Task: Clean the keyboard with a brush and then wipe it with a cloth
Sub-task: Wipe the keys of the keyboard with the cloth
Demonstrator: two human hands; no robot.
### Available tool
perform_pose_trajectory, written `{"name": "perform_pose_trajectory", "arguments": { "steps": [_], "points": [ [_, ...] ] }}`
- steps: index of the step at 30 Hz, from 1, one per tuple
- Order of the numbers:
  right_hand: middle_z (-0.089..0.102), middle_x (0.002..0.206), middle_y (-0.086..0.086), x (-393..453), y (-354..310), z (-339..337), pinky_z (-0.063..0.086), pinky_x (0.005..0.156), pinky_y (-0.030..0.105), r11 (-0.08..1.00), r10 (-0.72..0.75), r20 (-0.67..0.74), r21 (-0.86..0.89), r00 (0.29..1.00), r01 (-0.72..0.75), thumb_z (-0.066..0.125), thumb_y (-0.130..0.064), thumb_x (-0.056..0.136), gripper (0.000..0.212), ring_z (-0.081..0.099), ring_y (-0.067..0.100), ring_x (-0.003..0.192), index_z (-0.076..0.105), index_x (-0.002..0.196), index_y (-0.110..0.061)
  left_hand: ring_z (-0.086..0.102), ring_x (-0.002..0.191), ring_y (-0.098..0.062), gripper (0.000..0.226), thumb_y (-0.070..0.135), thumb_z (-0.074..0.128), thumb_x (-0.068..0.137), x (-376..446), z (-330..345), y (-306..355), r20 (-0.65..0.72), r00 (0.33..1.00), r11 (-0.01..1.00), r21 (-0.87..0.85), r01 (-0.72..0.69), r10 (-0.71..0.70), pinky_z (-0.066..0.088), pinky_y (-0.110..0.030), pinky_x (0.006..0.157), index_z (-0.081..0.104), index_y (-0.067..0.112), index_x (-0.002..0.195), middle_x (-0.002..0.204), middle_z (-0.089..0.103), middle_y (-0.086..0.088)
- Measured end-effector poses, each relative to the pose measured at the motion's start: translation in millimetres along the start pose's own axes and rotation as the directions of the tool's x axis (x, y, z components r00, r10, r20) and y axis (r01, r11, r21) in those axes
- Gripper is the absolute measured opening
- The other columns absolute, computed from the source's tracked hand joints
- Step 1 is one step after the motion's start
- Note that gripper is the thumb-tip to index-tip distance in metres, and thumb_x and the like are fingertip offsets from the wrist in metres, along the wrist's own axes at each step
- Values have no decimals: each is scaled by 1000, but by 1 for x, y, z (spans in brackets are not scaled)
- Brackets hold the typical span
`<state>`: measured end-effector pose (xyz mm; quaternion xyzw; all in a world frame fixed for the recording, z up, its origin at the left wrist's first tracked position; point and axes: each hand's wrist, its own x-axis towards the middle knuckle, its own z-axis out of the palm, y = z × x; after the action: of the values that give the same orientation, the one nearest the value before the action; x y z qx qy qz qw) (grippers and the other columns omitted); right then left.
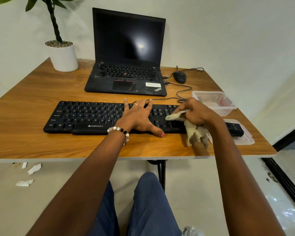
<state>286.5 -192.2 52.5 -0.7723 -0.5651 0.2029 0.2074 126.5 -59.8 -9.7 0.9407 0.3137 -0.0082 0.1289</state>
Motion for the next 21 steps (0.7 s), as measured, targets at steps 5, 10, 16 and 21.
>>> {"name": "perform_pose_trajectory", "arguments": {
  "steps": [5,10,16,21],
  "points": [
    [66,121,13,27,0,16,45,93,33,980,139,-411,-76,901,-186,59,-4,91,30,58,27,112,68,120,-8,-2,148,-27,140,94,53,47,0,0,0,-2,1000,1000,2,0,0,-18,-66,108,-2,23,154,161,2,0],
    [56,132,12,27,-10,39,44,100,35,939,16,-255,-328,967,-102,60,2,87,45,51,27,122,62,130,-12,0,148,-27,140,93,54,47,0,1,1,-11,1000,1000,12,5,-5,-19,-66,108,-3,23,154,161,3,2],
    [56,124,9,17,15,21,41,99,34,907,-79,-152,-422,985,8,59,6,86,45,48,26,116,63,127,-12,-2,148,-27,140,93,55,48,0,1,1,-4,1000,1000,-2,2,-2,-22,-64,107,-3,23,154,161,2,1],
    [53,131,17,15,19,28,43,103,39,894,66,-333,-398,941,-203,63,0,85,42,48,32,120,63,127,-7,-1,148,-26,141,93,55,48,0,0,0,-10,1000,1000,-7,-2,2,-22,-64,107,-3,22,154,161,3,1]
  ]
}}
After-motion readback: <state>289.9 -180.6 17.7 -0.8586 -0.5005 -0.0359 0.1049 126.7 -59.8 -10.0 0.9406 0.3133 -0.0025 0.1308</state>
